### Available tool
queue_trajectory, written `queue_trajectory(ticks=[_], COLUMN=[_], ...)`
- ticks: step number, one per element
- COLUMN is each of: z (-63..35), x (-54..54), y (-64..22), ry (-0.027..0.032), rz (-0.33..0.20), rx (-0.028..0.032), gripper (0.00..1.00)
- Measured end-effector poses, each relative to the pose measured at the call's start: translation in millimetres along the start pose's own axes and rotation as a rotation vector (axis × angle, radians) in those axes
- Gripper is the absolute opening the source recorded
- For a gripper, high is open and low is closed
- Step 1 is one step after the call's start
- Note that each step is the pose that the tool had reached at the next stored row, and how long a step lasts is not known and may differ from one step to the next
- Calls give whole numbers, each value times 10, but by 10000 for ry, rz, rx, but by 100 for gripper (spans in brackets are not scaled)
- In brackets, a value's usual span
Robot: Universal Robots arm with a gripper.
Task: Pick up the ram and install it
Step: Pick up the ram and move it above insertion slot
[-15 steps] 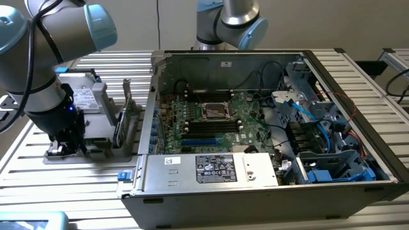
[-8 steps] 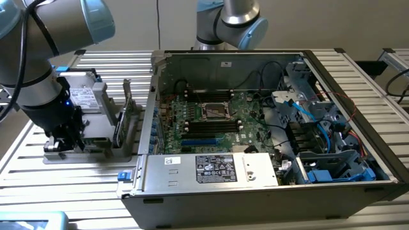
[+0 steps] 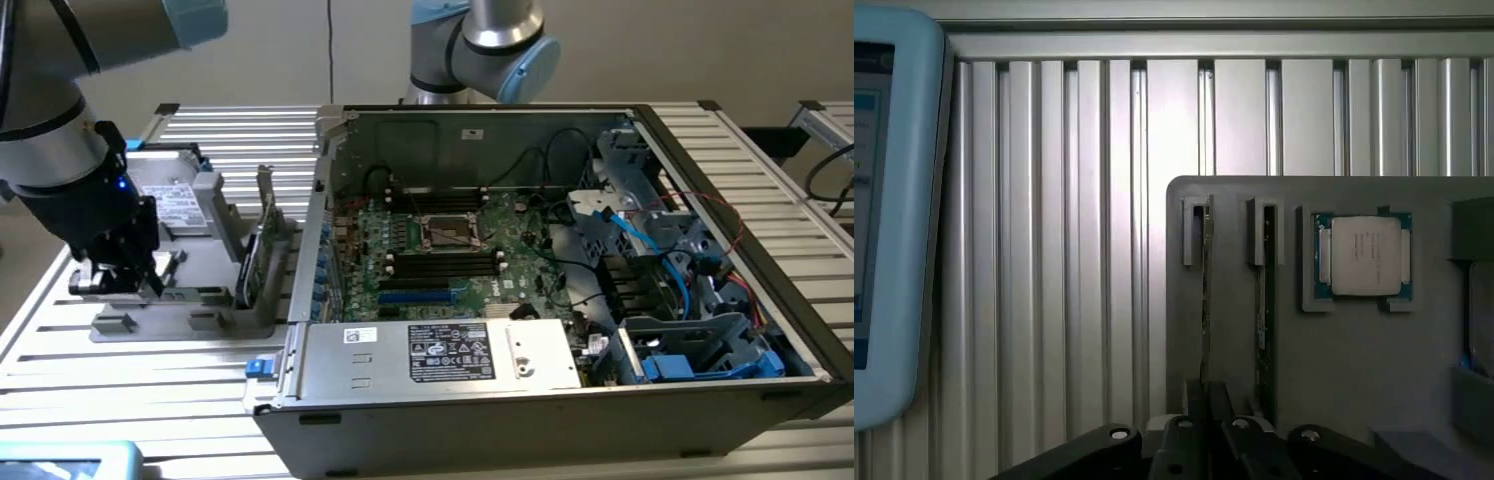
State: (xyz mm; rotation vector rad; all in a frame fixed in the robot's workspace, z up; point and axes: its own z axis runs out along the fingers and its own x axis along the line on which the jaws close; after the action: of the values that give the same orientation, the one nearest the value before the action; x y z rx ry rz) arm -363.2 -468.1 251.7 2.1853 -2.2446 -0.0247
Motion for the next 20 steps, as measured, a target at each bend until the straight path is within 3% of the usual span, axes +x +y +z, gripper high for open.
queue_trajectory(ticks=[16, 20], z=[-726, -910], x=[-4, -1], y=[16, -37], ry=[-1, 1], rz=[-7, -7], rx=[1, -1], gripper=[13, 13])
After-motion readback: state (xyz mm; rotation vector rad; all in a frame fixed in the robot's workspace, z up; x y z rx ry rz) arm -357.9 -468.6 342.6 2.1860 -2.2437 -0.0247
